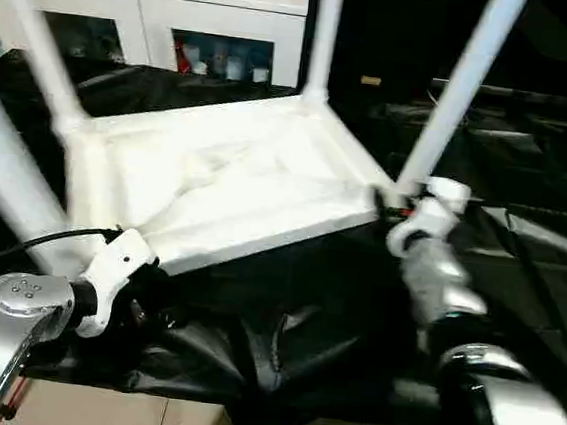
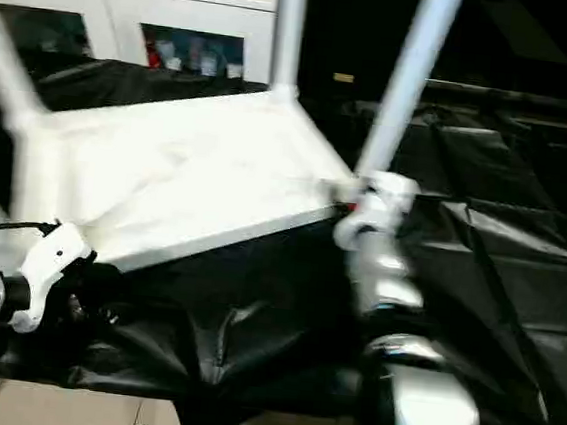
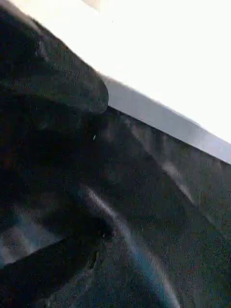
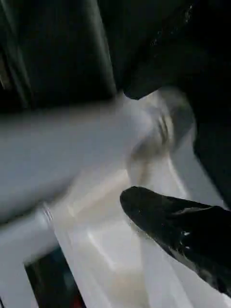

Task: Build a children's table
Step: Rotate table base

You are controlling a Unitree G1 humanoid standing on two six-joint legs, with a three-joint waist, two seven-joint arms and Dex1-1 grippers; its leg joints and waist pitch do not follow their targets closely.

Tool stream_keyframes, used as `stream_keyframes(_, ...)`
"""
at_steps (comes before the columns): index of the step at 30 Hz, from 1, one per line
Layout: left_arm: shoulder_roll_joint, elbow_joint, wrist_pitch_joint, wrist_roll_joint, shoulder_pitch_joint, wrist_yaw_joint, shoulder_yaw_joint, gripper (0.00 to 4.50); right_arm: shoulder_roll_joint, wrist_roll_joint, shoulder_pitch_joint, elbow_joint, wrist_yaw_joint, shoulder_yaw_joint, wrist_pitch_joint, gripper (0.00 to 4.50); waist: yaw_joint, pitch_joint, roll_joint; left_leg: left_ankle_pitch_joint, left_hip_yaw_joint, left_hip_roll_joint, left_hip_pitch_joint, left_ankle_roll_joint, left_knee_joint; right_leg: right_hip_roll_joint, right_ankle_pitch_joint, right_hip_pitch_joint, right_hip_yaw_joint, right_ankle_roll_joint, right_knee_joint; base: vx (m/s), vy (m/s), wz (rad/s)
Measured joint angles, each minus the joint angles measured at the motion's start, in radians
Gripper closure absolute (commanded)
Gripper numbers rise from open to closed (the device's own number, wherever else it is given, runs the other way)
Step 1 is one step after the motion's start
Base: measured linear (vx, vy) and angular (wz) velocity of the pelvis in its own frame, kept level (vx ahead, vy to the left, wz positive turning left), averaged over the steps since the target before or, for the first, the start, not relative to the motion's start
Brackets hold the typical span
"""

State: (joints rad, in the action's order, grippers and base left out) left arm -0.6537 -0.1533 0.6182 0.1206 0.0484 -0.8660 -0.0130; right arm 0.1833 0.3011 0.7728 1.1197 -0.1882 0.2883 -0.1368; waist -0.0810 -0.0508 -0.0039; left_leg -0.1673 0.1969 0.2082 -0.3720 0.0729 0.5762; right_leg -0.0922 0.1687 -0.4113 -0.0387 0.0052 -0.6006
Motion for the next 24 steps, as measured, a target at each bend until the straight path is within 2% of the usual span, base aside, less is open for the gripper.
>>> stream_keyframes(4, 0.021, 0.019, -0.094, 0.008, -0.021, 0.015, 0.027, 0.01, 0.046, 0.003, 0.018, 0.043, 0.013, 0.024, -0.021, 1.01, 0.015, 0.0, 0.0, 0.0, 0.0, 0.0, -0.002, 0.0, 0.001, 0.0, 0.001, -0.002, -0.001, 0.001, -0.001, 0.0, 0.0, 0.0)
stream_keyframes(8, 0.032, 0.021, -0.174, 0.056, -0.095, -0.005, 0.095, 0.01, 0.083, 0.003, 0.021, 0.07, 0.021, 0.042, -0.031, 1.01, 0.031, 0.0, 0.0, 0.0, 0.0, 0.0, -0.003, 0.0, 0.002, 0.002, 0.001, -0.004, -0.001, 0.002, -0.002, 0.0, 0.0, 0.0)
stream_keyframes(10, 0.016, -0.006, -0.172, 0.129, -0.156, -0.07, 0.158, 0.01, 0.084, -0.003, 0.017, 0.069, -0.008, 0.034, -0.031, 1.01, 0.041, 0.001, -0.002, 0.0, 0.0, 0.0, -0.004, 0.0, 0.003, 0.003, 0.001, -0.006, -0.001, 0.002, -0.003, 0.0, 0.0, 0.0)
stream_keyframes(12, -0.021, -0.032, -0.136, 0.192, -0.204, -0.14, 0.218, 0.01, 0.086, -0.021, 0.005, 0.065, -0.053, 0.015, -0.029, 1.01, 0.044, 0.001, -0.003, 0.0, 0.0, 0.001, -0.005, 0.0, 0.004, 0.003, 0.002, -0.007, -0.001, 0.002, -0.004, 0.0, 0.0, 0.0)
stream_keyframes(14, -0.054, -0.044, -0.108, 0.225, -0.223, -0.184, 0.253, 0.01, 0.081, -0.036, -0.005, 0.059, -0.098, -0.01, -0.028, 1.01, 0.044, 0.0, -0.003, 0.0, 0.0, 0.0, -0.005, 0.0, 0.005, 0.003, 0.002, -0.008, -0.001, 0.002, -0.005, 0.0, 0.0, 0.0)
stream_keyframes(15, -0.109, -0.057, -0.079, 0.254, -0.264, -0.233, 0.277, 0.01, 0.069, -0.055, -0.032, 0.022, -0.168, -0.052, -0.028, 1.01, 0.046, 0.001, -0.006, 0.0, 0.0, 0.001, -0.004, 0.0, 0.005, 0.004, 0.002, -0.008, -0.001, 0.002, -0.006, 0.0, 0.0, 0.0)
stream_keyframes(18, -0.187, -0.039, -0.036, 0.282, -0.314, -0.299, 0.348, 0.01, 0.051, -0.081, -0.091, -0.018, -0.298, -0.119, -0.023, 1.01, 0.041, 0.0, -0.006, 0.0, -0.001, 0.002, -0.003, 0.0, 0.005, 0.003, 0.006, -0.007, -0.001, 0.008, -0.006, 0.0, 0.0, 0.0)
stream_keyframes(24, -0.283, 0.083, -0.029, 0.293, -0.309, -0.319, 0.474, 0.01, 0.031, -0.082, -0.145, -0.1, -0.458, -0.179, 0.013, 1.01, 0.019, 0.0, -0.005, 0.0, -0.001, 0.002, 0.0, 0.0, 0.005, 0.002, 0.006, -0.005, 0.0, 0.008, -0.009, 0.0, 0.0, 0.0)
